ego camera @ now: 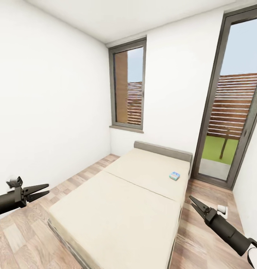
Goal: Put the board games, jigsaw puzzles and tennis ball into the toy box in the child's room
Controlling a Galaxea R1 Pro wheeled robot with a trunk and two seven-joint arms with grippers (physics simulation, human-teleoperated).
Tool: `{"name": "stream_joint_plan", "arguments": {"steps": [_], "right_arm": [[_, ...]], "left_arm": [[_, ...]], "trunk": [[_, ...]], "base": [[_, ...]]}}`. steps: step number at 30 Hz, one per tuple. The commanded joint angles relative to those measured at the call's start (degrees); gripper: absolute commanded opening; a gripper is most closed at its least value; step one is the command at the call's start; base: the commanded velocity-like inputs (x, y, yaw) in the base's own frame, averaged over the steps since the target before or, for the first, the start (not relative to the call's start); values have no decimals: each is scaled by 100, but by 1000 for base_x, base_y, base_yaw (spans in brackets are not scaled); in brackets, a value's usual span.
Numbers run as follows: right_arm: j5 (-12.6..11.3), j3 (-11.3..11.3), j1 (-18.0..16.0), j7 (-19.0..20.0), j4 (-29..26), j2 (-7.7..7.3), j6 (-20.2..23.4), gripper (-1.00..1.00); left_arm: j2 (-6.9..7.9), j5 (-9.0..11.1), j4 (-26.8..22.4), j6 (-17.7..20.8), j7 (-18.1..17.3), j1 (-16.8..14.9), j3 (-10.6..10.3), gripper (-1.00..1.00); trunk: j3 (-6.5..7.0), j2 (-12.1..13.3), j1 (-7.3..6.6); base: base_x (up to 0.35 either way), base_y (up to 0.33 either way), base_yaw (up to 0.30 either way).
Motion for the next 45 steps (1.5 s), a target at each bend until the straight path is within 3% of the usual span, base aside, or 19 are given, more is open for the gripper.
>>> {"name": "stream_joint_plan", "arguments": {"steps": [1,28,37,45], "right_arm": [[-24,-7,-2,4,2,0,38,100],[-29,2,3,-169,-70,9,34,100],[-24,6,7,-157,-77,17,-13,100],[-21,230,7,-167,-146,18,-31,100]], "left_arm": [[0,-14,3,21,-26,-5,0,100],[0,-13,3,21,-28,-5,3,100],[0,-14,3,21,-29,-5,9,100],[0,-14,3,21,-36,-5,9,100]], "trunk": [[-11,-5,2],[-231,-5,2],[-299,-5,2],[-306,-5,2]], "base": [[0,-19,163],[0,33,162],[0,-144,150],[0,-32,34]]}}
